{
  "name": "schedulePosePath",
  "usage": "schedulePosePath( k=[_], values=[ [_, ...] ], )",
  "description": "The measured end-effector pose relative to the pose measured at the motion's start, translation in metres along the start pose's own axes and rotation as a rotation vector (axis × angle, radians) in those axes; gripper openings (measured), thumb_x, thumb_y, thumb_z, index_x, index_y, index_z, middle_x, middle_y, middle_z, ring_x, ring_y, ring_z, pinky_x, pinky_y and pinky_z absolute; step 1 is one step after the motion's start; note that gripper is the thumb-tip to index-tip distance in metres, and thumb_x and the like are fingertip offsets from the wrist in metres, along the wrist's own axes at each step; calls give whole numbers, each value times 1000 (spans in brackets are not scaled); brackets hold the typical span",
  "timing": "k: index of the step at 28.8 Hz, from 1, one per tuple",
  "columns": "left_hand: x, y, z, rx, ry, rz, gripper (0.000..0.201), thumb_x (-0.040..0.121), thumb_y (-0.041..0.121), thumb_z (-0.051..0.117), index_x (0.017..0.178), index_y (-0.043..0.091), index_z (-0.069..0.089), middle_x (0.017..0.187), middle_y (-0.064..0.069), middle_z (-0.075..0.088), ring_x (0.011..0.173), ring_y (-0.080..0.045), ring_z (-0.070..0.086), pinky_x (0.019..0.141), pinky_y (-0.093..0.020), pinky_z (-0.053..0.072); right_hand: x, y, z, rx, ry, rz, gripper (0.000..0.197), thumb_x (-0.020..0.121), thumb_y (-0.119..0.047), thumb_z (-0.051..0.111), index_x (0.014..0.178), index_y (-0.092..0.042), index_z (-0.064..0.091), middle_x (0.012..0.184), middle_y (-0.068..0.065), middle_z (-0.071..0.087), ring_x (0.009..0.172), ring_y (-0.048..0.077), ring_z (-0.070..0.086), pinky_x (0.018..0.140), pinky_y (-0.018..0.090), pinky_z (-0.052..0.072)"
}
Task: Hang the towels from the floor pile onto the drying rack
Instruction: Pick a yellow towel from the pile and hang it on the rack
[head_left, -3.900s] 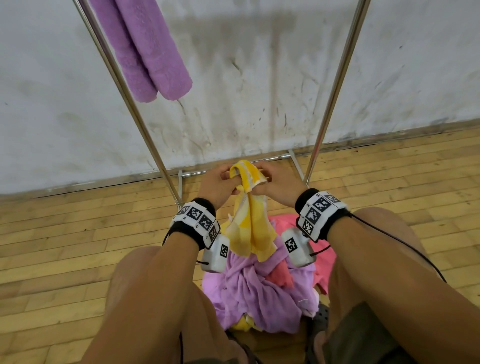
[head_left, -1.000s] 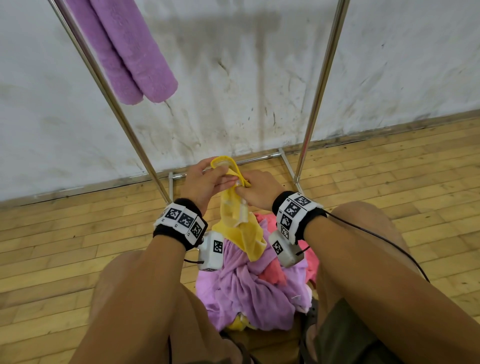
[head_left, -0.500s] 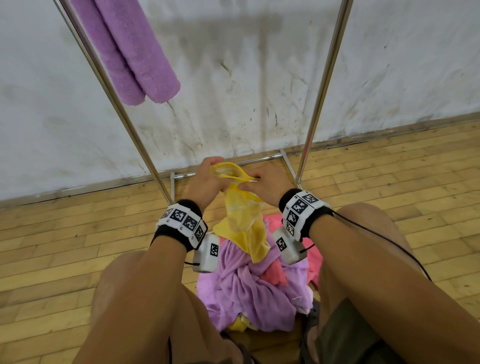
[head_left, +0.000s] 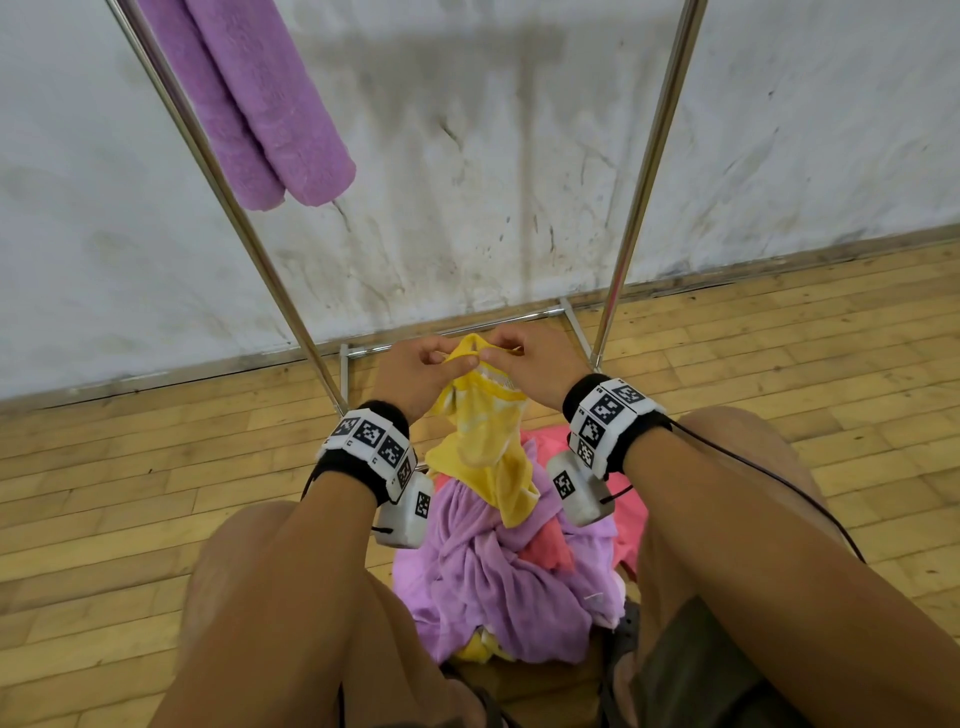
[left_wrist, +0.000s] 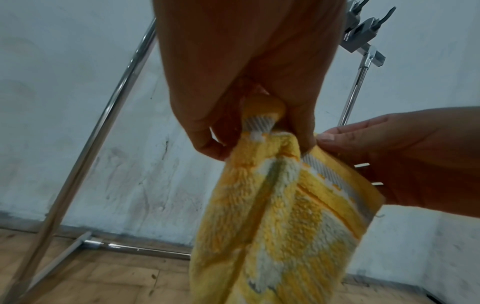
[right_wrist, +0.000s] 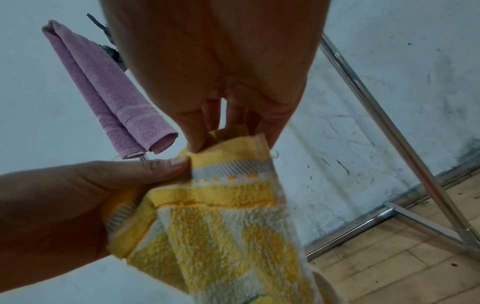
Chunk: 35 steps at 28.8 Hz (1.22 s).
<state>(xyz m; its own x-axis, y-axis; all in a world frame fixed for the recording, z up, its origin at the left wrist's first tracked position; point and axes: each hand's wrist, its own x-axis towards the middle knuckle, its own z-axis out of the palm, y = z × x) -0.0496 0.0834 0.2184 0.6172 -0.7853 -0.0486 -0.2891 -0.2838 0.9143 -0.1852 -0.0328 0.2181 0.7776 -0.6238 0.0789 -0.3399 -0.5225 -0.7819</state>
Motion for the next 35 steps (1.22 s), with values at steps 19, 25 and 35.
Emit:
schedulePosePath(
  k=[19, 25, 35],
  values=[
    [5, -6, 0, 70, -26, 18, 13, 77, 28, 82, 72, 34, 72, 56, 20, 63, 55, 6, 55, 59, -14, 42, 1, 7, -7, -31, -38, 57, 12, 89, -21, 67, 94, -20, 78, 81, -9, 69, 83, 11, 64, 76, 24, 46],
    [3, -1, -3, -47, 22, 0, 6, 77, 25, 82, 79, 24, 77, 80, -4, 73, 74, -13, 64, 73, -31, 52, -3, 1, -5, -25, -130, -13, 13, 81, -30, 76, 93, -27, 74, 71, -8, 63, 67, 9, 56, 62, 21, 40],
    [18, 56, -26, 176, -51, 123, 32, 57, 55, 85, 79, 33, 77, 85, -12, 72, 86, -29, 66, 76, -42, 54, 17, -47, -42, -163, 89, -10, 28, 84, -5, 61, 103, -21, 73, 100, -2, 73, 94, 15, 64, 78, 22, 47]
  ],
)
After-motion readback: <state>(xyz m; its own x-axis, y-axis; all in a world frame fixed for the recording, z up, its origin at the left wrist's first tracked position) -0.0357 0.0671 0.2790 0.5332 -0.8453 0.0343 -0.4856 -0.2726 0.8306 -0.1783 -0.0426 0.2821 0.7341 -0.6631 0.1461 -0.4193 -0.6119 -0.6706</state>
